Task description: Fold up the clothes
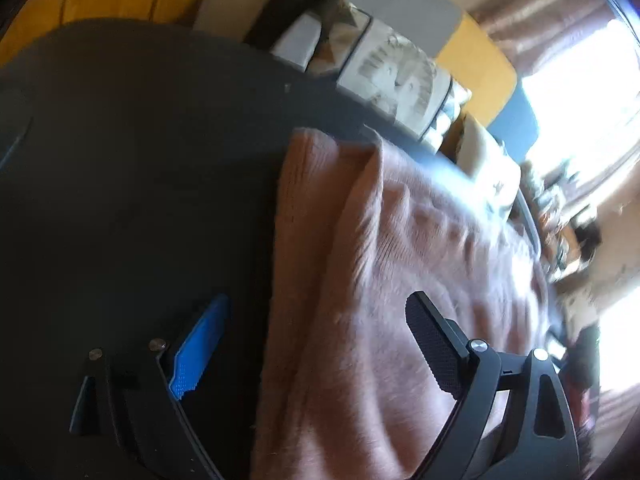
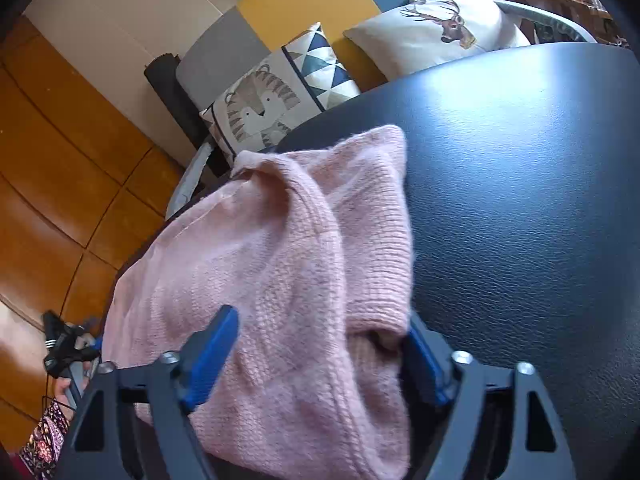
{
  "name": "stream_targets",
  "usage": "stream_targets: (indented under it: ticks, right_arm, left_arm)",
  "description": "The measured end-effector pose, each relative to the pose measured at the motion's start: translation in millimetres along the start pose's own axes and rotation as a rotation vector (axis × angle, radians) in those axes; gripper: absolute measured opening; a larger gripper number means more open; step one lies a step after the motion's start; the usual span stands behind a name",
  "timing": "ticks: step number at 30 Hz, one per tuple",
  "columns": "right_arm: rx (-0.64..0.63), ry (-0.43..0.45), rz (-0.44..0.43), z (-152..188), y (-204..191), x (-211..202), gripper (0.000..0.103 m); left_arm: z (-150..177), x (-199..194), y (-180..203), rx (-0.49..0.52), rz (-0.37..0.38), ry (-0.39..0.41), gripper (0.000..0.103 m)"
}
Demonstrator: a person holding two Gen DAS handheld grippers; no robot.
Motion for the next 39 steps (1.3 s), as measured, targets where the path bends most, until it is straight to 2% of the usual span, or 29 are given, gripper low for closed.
stream_targets:
  ticks: [2,3,4,5,6,7,8,10,13,17,20,22,24,26,27,28,30,32,34,36,39]
  right_arm:
    - [-0.009,-0.005,0.020,0.4,-2.0,1.7,0.086]
    - [-0.014,-0.010,0.033,1.2,-2.5,2.1,0.081]
    - [-0.004,-0.011,0.029,1.8,-1.8,2.3,0.076]
    - [0.006,-0.012,0.026,2.4,-1.1,2.5,0.057]
    - [0.015,-0.014,0.022,3.0,-0.4,2.7,0.040]
    - [0.025,-0.015,0.018,3.6,0.3,2.9,0.027]
    - [0.035,-0.016,0.015,4.2,1.0,3.1,0.023]
    - [0.055,-0.019,0.007,5.4,2.3,3.5,0.023]
    - [0.074,-0.011,-0.016,13.5,6.7,-4.0,0.023]
    - [0.097,-0.020,-0.018,42.1,11.4,-28.5,0.022]
    - [0.114,-0.027,-0.020,63.7,14.9,-46.9,0.022]
    - [0.127,-0.030,-0.020,77.2,17.4,-58.9,0.026]
    - [0.158,-0.002,-0.003,84.3,22.5,-70.4,0.031]
    - [0.136,0.054,0.133,84.8,23.6,-84.5,0.035]
    - [0.090,0.106,0.227,83.9,17.2,-95.2,0.035]
    - [0.044,0.150,0.285,82.5,7.0,-102.1,0.035]
    - [-0.076,0.233,0.320,80.6,-27.2,-112.3,0.035]
    - [-0.203,0.266,0.232,83.5,-69.0,-107.4,0.035]
    - [-0.343,0.227,0.109,94.0,-118.4,-84.8,0.035]
    - [-0.471,0.164,0.026,109.5,-166.1,-57.0,0.035]
    - [-0.605,0.088,0.058,134.0,-209.9,-11.7,0.034]
  left_arm:
    - [8.0,1.7,7.3,0.086,-0.044,0.038,0.092]
    - [12.5,4.1,10.8,0.126,-0.076,0.049,0.092]
    - [18.7,7.6,17.4,0.184,-0.143,0.053,0.092]
    - [24.7,10.8,23.9,0.242,-0.210,0.057,0.092]
    - [24.9,11.9,27.1,0.240,-0.204,0.047,0.091]
    - [25.2,13.1,30.3,0.239,-0.198,0.037,0.088]
    - [25.5,14.2,33.4,0.237,-0.192,0.027,0.084]
    - [28.3,11.5,36.6,0.255,-0.161,0.001,0.062]
    - [40.0,3.7,37.6,0.273,-0.110,-0.075,0.042]
    - [67.9,-17.4,42.3,0.335,-0.071,-0.157,0.037]
    - [91.4,-31.4,47.2,0.347,-0.051,-0.173,0.037]
    - [107.0,-41.5,47.1,0.344,-0.032,-0.179,0.041]
    - [106.9,-60.6,45.8,0.316,-0.077,-0.064,0.041]
    - [107.0,-80.6,44.3,0.287,-0.121,0.052,0.041]
    - [107.1,-90.9,43.5,0.273,-0.144,0.110,0.041]
    - [107.2,-101.5,42.7,0.258,-0.165,0.168,0.041]
    - [114.9,-119.6,66.2,0.314,-0.122,0.246,0.041]
    - [126.0,-126.9,90.0,0.405,-0.105,0.282,0.041]
    - [144.8,-124.8,115.3,0.528,-0.087,0.283,0.041]
    - [142.5,-103.7,113.0,0.534,-0.116,0.229,0.041]
    - [139.1,-72.4,109.6,0.541,-0.160,0.147,0.041]
Point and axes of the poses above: each gripper's, at about its wrist camera, not at the fingertips, and x roughly the way its jaws point, y to its right, z to its underside, the point moved 6 cm from there along x, roughly the way its jaws point, and after that the axes turned 7 degrees about -y, right-handed, at the moved point
